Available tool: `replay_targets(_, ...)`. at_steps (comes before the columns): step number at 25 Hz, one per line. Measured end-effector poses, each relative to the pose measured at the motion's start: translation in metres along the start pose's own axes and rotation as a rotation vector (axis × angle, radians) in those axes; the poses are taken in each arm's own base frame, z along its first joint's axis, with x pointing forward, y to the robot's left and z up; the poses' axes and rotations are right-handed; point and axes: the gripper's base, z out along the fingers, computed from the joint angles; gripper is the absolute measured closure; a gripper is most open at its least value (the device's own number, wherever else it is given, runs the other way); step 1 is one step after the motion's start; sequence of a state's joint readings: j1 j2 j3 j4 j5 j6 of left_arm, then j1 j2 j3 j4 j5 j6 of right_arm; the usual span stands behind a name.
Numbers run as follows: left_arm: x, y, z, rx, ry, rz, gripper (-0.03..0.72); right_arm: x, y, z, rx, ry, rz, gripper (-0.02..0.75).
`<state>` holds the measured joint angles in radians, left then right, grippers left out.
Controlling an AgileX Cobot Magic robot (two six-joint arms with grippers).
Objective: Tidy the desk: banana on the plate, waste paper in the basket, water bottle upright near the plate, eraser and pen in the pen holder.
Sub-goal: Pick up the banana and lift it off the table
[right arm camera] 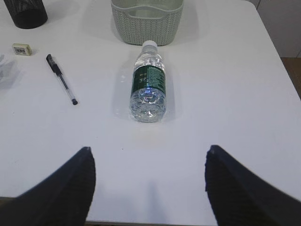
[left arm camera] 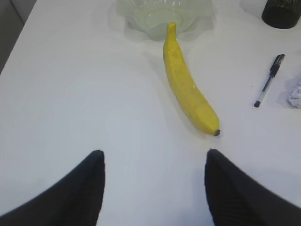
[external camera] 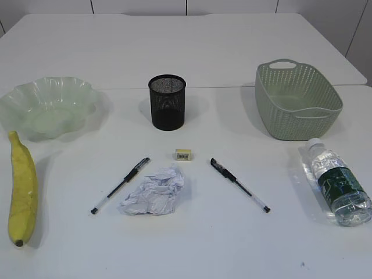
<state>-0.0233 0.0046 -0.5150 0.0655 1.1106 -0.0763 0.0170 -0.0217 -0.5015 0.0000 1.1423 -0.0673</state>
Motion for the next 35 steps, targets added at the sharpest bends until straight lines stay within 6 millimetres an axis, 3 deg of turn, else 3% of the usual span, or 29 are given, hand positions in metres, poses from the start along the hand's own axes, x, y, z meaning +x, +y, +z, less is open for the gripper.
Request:
replay_targets(6, 0.000, 0.000, 0.000, 0.000, 0.000, 0.000, 0.238, -0.001, 0.000, -0.001, 0.001, -0.009, 0.000, 0.192)
replay_targets(11, -0.001, 0.000, 0.000, 0.001, -0.015, 0.000, 0.239, -0.012, 0.001, -0.004, -0.016, -0.121, 0.018, 0.192)
replay_targets(15, -0.018, -0.001, -0.002, 0.009, -0.113, 0.001, 0.241, -0.018, 0.003, -0.005, -0.034, -0.188, 0.033, 0.192)
replay_targets(19, -0.042, -0.004, 0.021, 0.014, -0.102, 0.009, 0.241, -0.031, 0.002, 0.005, -0.037, -0.179, 0.039, 0.202)
replay_targets(24, -0.069, -0.009, 0.069, 0.016, -0.013, 0.020, 0.245, -0.056, 0.002, 0.034, -0.062, -0.081, 0.066, 0.233)
replay_targets(28, -0.078, -0.012, 0.105, 0.023, 0.051, 0.029, 0.245, -0.075, 0.003, 0.060, -0.085, 0.018, 0.095, 0.236)
replay_targets(35, -0.087, -0.020, 0.122, 0.070, 0.000, 0.049, 0.246, -0.113, 0.003, 0.095, -0.116, 0.145, 0.118, 0.238)
